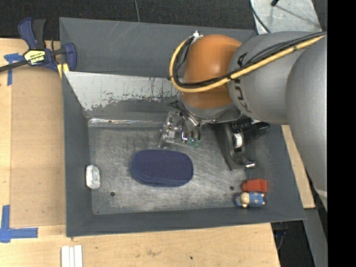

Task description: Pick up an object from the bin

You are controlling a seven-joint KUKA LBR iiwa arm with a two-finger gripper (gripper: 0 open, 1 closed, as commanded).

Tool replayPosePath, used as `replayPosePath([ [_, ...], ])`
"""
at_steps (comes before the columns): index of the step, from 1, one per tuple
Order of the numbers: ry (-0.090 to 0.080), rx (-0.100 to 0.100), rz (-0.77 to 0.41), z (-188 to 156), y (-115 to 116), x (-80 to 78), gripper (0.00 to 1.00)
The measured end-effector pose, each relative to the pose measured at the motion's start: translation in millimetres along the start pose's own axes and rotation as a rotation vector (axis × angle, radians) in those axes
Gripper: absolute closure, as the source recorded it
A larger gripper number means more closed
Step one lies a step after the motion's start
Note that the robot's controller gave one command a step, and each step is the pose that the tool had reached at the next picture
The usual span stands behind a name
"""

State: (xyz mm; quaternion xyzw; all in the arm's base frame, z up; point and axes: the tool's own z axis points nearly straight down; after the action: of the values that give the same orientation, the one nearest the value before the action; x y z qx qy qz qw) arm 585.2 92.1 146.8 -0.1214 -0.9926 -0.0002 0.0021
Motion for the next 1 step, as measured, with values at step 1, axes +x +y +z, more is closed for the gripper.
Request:
replayPosePath([
  [1, -0.005, 0.000, 0.000, -2.7, -0.9, -1.4, 0.00],
])
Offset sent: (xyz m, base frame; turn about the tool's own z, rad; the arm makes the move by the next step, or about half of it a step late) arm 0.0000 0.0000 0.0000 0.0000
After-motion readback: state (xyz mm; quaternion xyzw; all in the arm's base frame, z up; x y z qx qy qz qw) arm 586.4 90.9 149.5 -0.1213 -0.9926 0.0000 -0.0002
